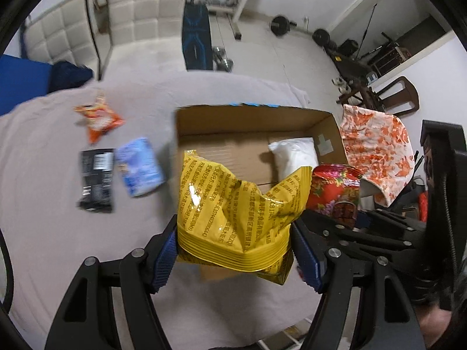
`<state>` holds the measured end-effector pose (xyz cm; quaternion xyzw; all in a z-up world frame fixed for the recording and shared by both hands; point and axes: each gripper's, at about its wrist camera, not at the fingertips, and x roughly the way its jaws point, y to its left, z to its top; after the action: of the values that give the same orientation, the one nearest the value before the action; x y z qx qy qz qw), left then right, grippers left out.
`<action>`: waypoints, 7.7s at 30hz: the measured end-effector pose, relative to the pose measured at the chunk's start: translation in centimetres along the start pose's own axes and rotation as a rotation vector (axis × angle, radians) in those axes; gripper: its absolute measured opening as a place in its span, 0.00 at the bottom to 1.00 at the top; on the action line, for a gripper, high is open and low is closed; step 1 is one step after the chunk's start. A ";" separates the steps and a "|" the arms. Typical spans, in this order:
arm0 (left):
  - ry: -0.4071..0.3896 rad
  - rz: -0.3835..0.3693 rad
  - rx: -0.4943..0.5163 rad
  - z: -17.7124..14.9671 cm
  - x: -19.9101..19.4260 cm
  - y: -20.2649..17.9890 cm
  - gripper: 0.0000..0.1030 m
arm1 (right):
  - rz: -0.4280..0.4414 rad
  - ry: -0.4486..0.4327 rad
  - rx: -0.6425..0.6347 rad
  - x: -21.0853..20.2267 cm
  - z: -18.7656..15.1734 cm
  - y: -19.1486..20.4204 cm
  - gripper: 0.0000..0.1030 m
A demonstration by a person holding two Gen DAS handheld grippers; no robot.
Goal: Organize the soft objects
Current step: 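Lower both packs into the box beside the white bag and open both tools, then grasp the blue-white pack with the right tool while the left grasps the black pack, then lower both packs into the box and open both tools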
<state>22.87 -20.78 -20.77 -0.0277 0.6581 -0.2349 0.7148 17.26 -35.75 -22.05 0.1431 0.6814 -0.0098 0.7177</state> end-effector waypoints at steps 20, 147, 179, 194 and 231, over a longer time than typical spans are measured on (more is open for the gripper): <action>0.244 0.042 -0.132 8.6 17.7 0.7 0.68 | 0.006 0.168 -0.037 16.6 11.0 -8.5 0.45; 0.178 0.375 -0.245 -3.7 12.7 32.3 0.54 | -0.143 0.412 -0.311 28.8 9.6 27.4 0.40; 0.058 0.362 -0.268 -7.8 6.6 29.3 0.53 | -0.094 0.242 -0.304 20.8 6.9 25.4 0.35; -0.163 0.289 -0.192 -6.7 -6.0 20.7 0.53 | 0.047 0.046 -0.334 3.7 2.5 22.1 0.35; 0.285 0.084 -0.167 -1.5 14.0 0.2 0.56 | -0.082 0.184 0.009 11.2 1.0 -8.1 0.75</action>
<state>21.78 -25.43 -34.07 -0.0260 0.7707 -0.1509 0.6185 17.37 -41.74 -34.57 0.1188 0.7497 -0.0291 0.6504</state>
